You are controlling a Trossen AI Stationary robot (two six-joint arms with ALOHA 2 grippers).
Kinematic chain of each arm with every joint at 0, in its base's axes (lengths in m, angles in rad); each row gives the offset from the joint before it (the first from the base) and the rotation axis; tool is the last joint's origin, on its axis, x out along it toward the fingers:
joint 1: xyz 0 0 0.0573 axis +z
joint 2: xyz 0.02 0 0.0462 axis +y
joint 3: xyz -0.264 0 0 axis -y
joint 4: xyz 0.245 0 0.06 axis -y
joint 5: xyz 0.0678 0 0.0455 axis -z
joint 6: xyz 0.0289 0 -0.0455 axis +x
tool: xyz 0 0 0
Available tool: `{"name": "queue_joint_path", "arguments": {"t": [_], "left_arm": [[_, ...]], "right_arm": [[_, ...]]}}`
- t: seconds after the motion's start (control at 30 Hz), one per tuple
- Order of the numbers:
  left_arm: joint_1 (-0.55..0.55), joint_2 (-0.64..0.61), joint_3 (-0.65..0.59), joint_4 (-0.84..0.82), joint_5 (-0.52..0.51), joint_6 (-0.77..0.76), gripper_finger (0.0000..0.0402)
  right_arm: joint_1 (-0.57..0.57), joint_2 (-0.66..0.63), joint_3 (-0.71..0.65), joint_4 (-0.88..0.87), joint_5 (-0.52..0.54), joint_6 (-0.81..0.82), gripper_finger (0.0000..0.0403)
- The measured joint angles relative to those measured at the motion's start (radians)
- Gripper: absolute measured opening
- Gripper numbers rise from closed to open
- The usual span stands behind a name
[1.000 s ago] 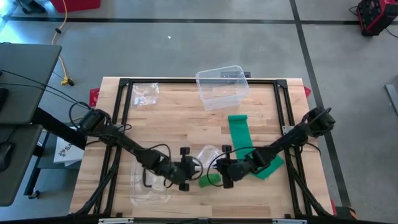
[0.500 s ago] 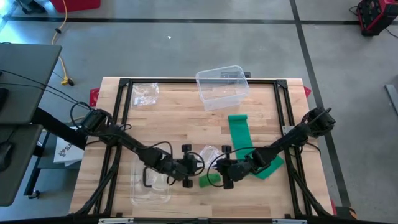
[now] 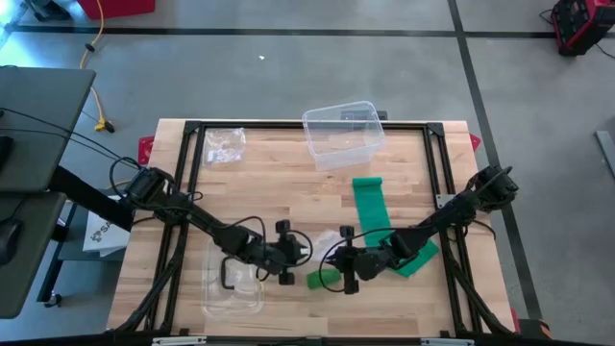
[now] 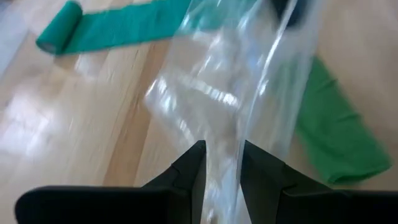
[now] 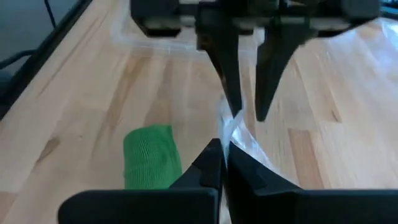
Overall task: Roll bandage
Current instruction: Open the transparent zip bag
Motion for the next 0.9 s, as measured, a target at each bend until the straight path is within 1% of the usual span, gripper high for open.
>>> {"name": "queue_joint_path", "arguments": {"t": [0.17,0.23,0.4,0.47,0.5,0.57,0.6,0.67,0.73,0.83,0.9], "left_arm": [[-0.002,0.002,-0.019,0.003,0.085,-0.024,0.0082],[-0.003,0.013,-0.019,0.034,0.101,-0.024,0.0082],[0.013,0.069,-0.018,0.156,0.1,-0.089,0.0072],[0.02,0.075,-0.018,0.14,0.074,-0.105,0.0054],[0.02,0.074,-0.017,0.125,0.042,-0.113,0.004],[0.009,0.061,0.002,0.036,-0.044,-0.134,0.0012],[0.003,0.056,0.022,-0.031,-0.086,-0.154,0.0006],[-0.009,0.049,0.079,-0.196,-0.166,-0.202,0.0007],[-0.02,0.048,0.153,-0.389,-0.241,-0.243,0.0002],[-0.03,0.05,0.286,-0.672,-0.343,-0.336,0.0001],[-0.026,0.05,0.358,-0.808,-0.374,-0.375,0.0001]], "right_arm": [[0.0,0.0,0.0,-0.001,0.054,-0.004,0.0],[0.0,0.0,0.0,0.003,0.062,-0.005,0.0],[0.0,0.0,0.0,0.019,0.062,-0.005,0.0],[0.0,0.0,0.0,0.007,0.062,0.019,0.0],[0.0,0.0,0.0,-0.007,0.063,0.032,0.0],[0.0,0.0,0.0,-0.053,0.064,0.054,0.0004],[0.0,0.0,0.0,-0.094,0.065,0.079,0.0009],[-0.007,-0.003,0.0,-0.2,0.06,0.148,0.0025],[-0.014,-0.01,0.0,-0.295,0.042,0.19,0.0051],[-0.023,-0.024,0.018,-0.385,0.002,0.215,0.0099],[-0.022,-0.026,0.059,-0.388,-0.016,0.166,0.0129]]}}
